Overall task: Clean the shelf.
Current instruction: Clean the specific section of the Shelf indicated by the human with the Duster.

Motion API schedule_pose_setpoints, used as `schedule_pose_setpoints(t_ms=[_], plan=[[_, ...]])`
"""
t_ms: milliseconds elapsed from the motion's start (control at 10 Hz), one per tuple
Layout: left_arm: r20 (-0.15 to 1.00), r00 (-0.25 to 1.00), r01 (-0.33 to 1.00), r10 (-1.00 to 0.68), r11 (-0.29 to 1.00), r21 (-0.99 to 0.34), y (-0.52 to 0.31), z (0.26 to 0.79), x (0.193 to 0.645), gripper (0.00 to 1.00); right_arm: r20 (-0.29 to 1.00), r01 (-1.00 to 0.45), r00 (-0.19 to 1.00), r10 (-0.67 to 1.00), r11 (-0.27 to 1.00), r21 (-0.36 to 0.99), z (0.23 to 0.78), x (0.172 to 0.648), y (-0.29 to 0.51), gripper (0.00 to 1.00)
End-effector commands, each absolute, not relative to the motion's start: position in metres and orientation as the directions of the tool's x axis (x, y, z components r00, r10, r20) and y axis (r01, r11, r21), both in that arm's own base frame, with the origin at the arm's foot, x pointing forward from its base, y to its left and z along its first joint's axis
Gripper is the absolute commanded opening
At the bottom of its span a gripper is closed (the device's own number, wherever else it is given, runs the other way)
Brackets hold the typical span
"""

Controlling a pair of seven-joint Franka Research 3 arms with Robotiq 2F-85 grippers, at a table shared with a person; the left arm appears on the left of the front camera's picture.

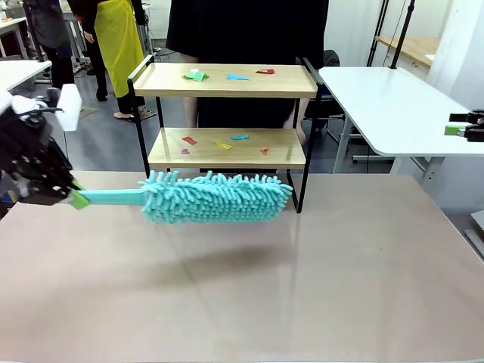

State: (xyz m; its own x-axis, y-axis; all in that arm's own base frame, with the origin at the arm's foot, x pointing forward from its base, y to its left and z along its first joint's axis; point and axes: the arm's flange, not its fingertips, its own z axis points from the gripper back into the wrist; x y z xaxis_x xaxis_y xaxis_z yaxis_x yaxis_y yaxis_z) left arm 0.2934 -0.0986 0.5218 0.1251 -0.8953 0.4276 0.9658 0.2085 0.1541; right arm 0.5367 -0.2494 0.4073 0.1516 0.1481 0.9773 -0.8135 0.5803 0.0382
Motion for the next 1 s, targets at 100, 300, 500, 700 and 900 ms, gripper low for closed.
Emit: schedule_pose_setpoints(t_ms=[100, 300, 500, 700, 900], plan=[[0.473, 0.201, 0.944, -0.858, 0.299, 0.141, -0.122, 0.491, 0.282, 0.14, 0.978, -0.815, 0.148, 0.15, 0.578, 0.035, 0.41, 0.537, -0.247, 1.0], [0.446, 0.174, 0.958, -0.878, 0.255, 0.128, -0.119, 0.518, 0.299, 0.14, 0.978, -0.815, 0.148, 0.15, 0.578, 0.035, 0.41, 0.537, -0.247, 1.0], [0.446, 0.174, 0.958, -0.878, 0.255, 0.128, -0.119, 0.518, 0.299, 0.14, 0.978, -0.815, 0.148, 0.15, 0.578, 0.035, 0.41, 0.537, -0.247, 1.0], [0.367, 0.237, 0.945, -0.9, 0.301, 0.127, -0.153, 0.508, 0.305, 0.14, 0.978, -0.815, 0.148, 0.15, 0.578, 0.035, 0.41, 0.537, -0.247, 1.0], [0.323, 0.259, 0.944, -0.91, 0.31, 0.115, -0.191, 0.486, 0.311, 0.14, 0.978, -0.815, 0.148, 0.15, 0.578, 0.035, 0.41, 0.537, -0.247, 1.0]])
